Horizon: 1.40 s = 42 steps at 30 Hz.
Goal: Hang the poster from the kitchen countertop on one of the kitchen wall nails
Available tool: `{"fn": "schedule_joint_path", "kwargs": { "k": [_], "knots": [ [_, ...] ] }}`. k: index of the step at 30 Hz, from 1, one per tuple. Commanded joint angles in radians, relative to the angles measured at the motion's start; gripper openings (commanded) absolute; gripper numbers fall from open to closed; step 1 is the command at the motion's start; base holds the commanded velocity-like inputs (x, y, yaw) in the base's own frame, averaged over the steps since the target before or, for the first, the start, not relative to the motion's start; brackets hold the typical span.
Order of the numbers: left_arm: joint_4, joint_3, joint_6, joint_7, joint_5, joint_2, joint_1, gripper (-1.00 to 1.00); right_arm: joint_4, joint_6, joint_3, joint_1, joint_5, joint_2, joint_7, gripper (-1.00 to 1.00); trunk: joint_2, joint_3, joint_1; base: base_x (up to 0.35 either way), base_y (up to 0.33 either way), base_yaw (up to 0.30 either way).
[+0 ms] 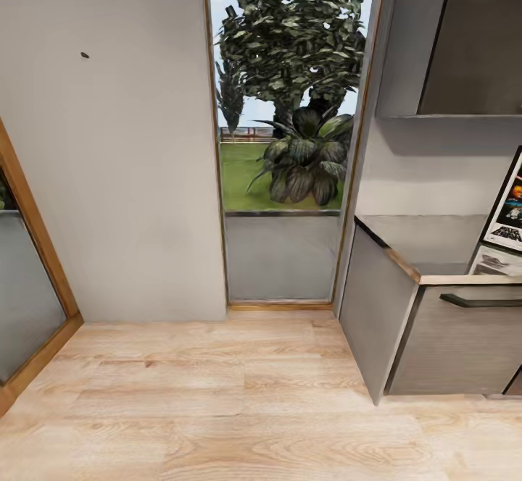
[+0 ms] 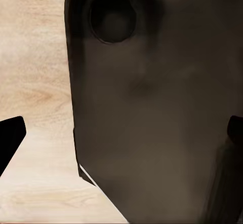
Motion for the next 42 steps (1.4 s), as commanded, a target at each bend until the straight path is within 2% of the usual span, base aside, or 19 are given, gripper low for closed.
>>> {"fn": "schedule_joint_path", "kwargs": {
  "k": [1, 3, 27, 29, 38, 39, 42],
  "knots": [
    [0.0, 0.0, 0.0, 0.0, 0.0, 0.0, 0.0, 1.0, 0.0, 0.0, 0.0, 0.0, 0.0, 0.0, 0.0, 1.0, 0.0, 0.0, 0.0, 0.0, 0.0, 0.0],
    [-0.001, -0.001, -0.002, -0.011, 0.003, -0.008, -0.005, 1.0, -0.001, 0.011, -0.004, -0.002, -0.003, -0.001, 0.0, 1.0, 0.0, 0.0, 0.0, 0.0, 0.0, 0.0],
    [-0.001, -0.001, -0.003, -0.017, 0.003, -0.008, -0.005, 1.0, -0.001, 0.022, -0.004, -0.002, -0.003, -0.001, 0.0, 1.0, 0.0, 0.0, 0.0, 0.0, 0.0, 0.0],
    [-0.012, 0.003, -0.002, -0.014, 0.002, -0.016, 0.006, 1.0, -0.011, 0.015, -0.005, -0.013, -0.003, -0.004, 0.0, 1.0, 0.0, 0.0, 0.0, 0.0, 0.0, 0.0],
    [-0.062, 0.007, -0.002, -0.009, -0.001, -0.005, 0.057, 1.0, -0.062, -0.036, -0.006, -0.065, 0.0, -0.009, -0.001, 1.0, 0.0, 0.0, 0.0, 0.0, 0.0, 0.0],
    [-0.626, 0.007, -0.002, -0.009, -0.001, -0.004, 0.073, 1.0, -0.448, -0.176, -0.005, -0.103, 0.0, -0.009, -0.001, 1.0, 0.0, 0.0, 0.0, 0.0, 0.0, 0.0],
    [-0.655, 0.01, -0.002, -0.01, -0.001, -0.004, 0.074, 1.0, -0.469, -0.181, -0.004, -0.103, 0.001, -0.009, -0.002, 1.0, 0.0, 0.0, 0.0, 0.0, 0.0, 0.0]
  ]
}}
